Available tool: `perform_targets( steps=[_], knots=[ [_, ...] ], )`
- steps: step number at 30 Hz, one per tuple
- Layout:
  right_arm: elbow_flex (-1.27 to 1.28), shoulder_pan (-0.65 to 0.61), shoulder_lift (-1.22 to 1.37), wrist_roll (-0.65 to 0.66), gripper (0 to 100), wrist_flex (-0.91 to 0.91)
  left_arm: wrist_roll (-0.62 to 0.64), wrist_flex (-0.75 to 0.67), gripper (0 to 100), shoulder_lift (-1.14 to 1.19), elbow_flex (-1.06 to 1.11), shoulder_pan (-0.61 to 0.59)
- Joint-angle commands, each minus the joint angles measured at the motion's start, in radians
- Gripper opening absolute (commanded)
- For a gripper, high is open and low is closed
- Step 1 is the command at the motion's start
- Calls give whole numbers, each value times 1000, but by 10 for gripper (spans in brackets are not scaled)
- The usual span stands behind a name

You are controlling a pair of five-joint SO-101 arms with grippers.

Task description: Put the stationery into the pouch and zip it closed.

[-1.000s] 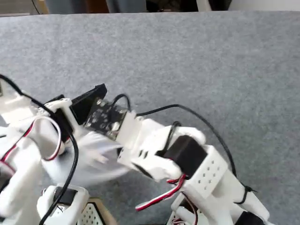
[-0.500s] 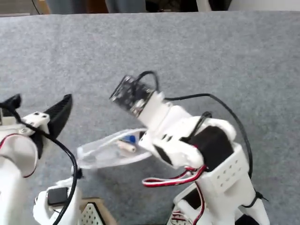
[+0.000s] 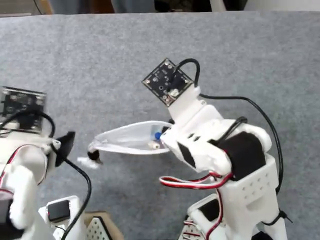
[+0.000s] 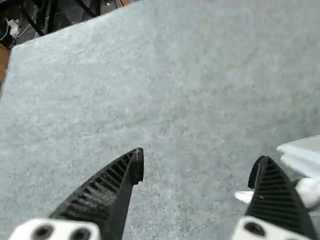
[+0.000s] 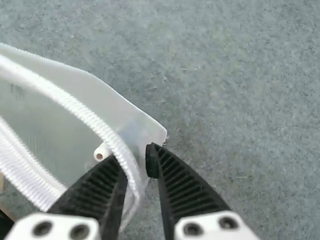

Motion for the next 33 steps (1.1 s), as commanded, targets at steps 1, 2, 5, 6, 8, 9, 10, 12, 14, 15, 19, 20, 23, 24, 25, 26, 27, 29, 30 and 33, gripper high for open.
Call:
perform_targets(
  steps=[1,2,5,6,8,9,10,12,14,15,19,20,23,24,25,26,27,29,30,33],
  knots=[
    [-131,9,-18,-9,12,2,-34,-130,350,-51,185,-42],
    [-160,9,-21,-9,12,2,-34,-170,350,-60,228,-56],
    [-219,12,-25,-12,12,9,-34,-250,350,-66,321,-91],
    [-228,12,-25,-11,12,14,-34,-264,350,-66,349,-94],
    [-239,11,-25,-15,12,12,-32,-278,350,-66,392,-91],
    [-239,9,-25,-15,12,9,-21,-279,350,-66,406,-87],
    [-239,9,-25,-15,12,8,11,-285,350,-66,418,-74],
    [-243,9,-25,-17,12,0,118,-299,350,-66,424,-51],
    [-291,9,-27,-66,12,-32,253,-292,350,-66,407,-19],
    [-337,14,-27,-104,12,-58,315,-290,350,-66,389,-5],
    [-559,11,-4,-149,12,-203,470,-272,350,-66,320,4],
    [-607,11,5,-149,12,-222,468,-261,350,-66,303,5],
    [-687,9,33,-83,12,-192,466,-247,350,-66,275,7],
    [-687,3,38,-34,12,-164,466,-247,350,-66,272,4],
    [-684,-17,38,11,12,-138,466,-247,350,-66,271,1],
    [-677,-37,38,38,12,-120,466,-247,350,-66,271,2],
    [-670,-54,38,63,12,-100,466,-250,350,-69,269,5],
    [-648,-77,36,78,12,-68,473,-253,350,-74,262,7],
    [-636,-89,36,74,12,-57,473,-250,350,-72,242,7],
    [-590,-104,35,74,12,-51,474,-244,350,-66,153,33]
  ],
)
